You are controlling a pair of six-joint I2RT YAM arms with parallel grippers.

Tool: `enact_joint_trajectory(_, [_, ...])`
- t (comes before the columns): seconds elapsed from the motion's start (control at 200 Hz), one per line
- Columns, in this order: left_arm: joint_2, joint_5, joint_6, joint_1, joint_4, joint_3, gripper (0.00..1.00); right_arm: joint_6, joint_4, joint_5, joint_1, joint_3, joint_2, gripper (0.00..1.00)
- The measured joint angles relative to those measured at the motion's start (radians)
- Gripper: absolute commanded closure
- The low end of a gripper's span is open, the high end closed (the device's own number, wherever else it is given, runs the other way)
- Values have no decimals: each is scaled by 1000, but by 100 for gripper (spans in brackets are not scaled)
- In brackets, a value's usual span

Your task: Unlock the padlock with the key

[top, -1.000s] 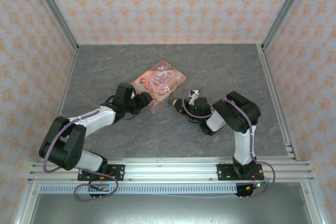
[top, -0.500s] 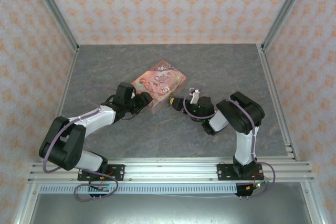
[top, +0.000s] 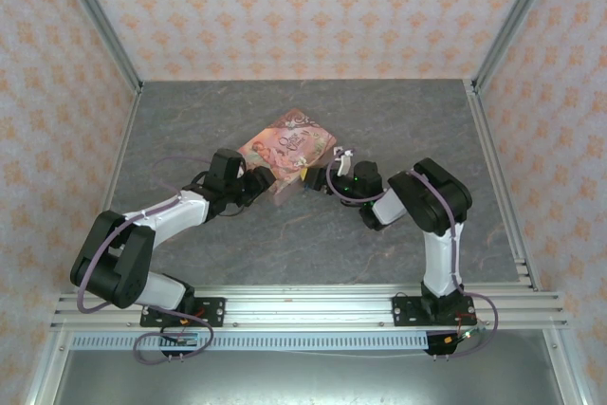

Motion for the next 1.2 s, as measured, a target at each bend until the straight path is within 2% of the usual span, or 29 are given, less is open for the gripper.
enact_joint_trajectory(0.22, [-1,-5,0,2,-4,2,44,12,1,-56,-8,16,19,35])
enact_joint_trajectory(0.445, [-1,-5,0,2,-5,2,44,11,-11,-103,-7,16,18,48])
enact_joint_trajectory(0.701, [-3,-5,1,3,-9,2,44,-2,-33,-107,-7,-9,8,57])
enact_joint_trajectory(0.896, [-3,-6,8,3,-10,4,45,-16,-63,-95,-8,-21,1,72])
enact_joint_trajectory(1.006, [-3,-6,11,3,-11,4,45,-22,-87,-87,-8,-21,-2,84])
enact_joint_trajectory(1.201, [-11,-6,16,10,-25,4,45,-19,-113,-70,-13,-21,-3,97])
